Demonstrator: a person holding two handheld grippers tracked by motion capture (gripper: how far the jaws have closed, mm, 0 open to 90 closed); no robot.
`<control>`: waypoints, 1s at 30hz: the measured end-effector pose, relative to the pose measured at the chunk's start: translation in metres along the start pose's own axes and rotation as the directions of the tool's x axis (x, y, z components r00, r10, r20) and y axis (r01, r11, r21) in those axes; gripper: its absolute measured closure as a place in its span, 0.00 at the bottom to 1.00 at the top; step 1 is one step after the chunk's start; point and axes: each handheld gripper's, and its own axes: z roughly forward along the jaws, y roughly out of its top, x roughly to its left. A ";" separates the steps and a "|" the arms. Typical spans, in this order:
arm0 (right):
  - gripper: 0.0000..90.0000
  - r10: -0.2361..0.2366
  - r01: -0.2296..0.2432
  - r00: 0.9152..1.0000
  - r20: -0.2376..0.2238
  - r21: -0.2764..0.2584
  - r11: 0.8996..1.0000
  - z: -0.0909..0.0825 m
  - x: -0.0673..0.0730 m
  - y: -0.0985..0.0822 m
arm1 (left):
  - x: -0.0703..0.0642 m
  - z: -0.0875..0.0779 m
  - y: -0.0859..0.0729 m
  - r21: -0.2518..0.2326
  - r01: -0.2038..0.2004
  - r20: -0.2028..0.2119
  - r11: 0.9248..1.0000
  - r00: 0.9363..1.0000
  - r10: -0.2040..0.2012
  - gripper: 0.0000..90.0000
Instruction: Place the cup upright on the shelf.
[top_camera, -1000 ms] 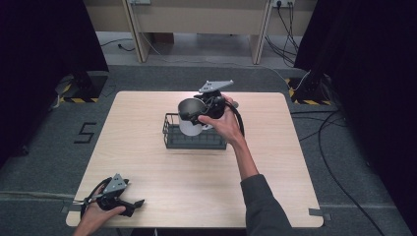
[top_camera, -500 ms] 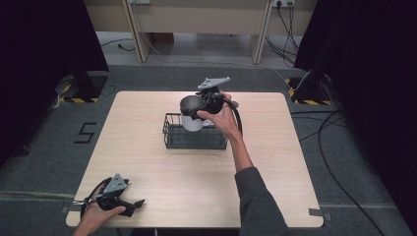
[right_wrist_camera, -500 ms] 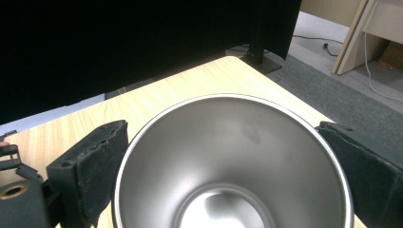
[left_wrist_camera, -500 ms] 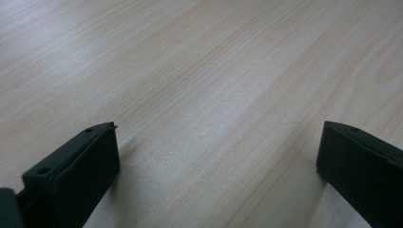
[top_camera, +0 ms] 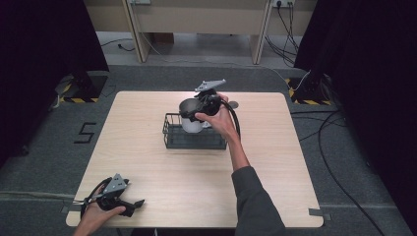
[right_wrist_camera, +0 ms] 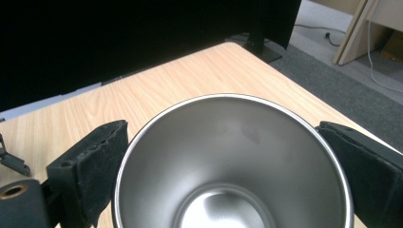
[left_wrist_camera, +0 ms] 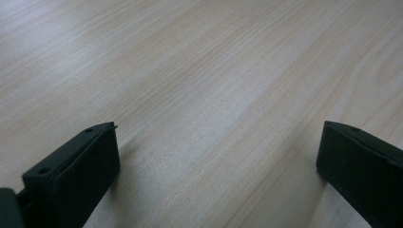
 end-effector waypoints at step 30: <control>0.06 0.030 -0.031 0.999 0.023 0.059 0.998 0.015 -0.006 -0.027 | 0.000 0.000 0.000 0.001 0.000 0.001 1.000 1.000 0.000 0.00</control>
